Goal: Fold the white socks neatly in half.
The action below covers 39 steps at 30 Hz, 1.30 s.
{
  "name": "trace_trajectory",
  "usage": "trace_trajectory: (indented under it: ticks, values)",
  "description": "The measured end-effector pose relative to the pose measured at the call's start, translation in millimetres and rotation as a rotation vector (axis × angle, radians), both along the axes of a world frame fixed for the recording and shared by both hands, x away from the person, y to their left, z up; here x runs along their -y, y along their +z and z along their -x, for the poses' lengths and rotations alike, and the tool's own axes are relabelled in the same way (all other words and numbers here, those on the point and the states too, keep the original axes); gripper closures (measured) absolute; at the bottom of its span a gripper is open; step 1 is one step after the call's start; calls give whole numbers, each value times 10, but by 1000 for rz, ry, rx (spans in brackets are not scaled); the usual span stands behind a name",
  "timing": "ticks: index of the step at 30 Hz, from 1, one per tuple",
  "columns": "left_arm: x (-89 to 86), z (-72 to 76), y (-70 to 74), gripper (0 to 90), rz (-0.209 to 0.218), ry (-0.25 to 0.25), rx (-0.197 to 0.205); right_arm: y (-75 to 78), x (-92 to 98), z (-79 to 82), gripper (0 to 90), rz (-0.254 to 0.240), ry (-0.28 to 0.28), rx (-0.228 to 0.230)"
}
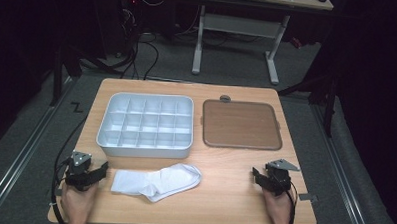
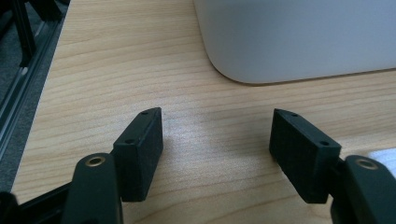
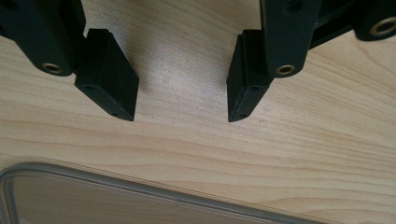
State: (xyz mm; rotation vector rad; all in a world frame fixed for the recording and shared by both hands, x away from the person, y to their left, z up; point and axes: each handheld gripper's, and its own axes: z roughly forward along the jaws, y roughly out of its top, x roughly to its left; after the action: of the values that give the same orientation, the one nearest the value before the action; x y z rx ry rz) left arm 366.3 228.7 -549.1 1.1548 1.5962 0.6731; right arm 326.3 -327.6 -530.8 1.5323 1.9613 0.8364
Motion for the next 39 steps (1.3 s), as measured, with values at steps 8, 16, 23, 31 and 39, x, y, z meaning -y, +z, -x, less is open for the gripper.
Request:
trace_trajectory:
  ticks: [8,16,23,31,39]
  values:
    - [7,5,-1,349,0,2,1,0,0,0,438,-1,2,-1]
    - [1,4,4,349,10,1,0,-1,-2,0,435,0,3,0]
    - [0,3,4,349,12,1,0,-1,-6,2,436,0,2,1]
    - [10,2,-1,331,0,-6,-3,0,-5,2,437,-1,2,0]
    - [12,3,-1,314,0,-15,-5,1,-4,2,450,-1,10,0]
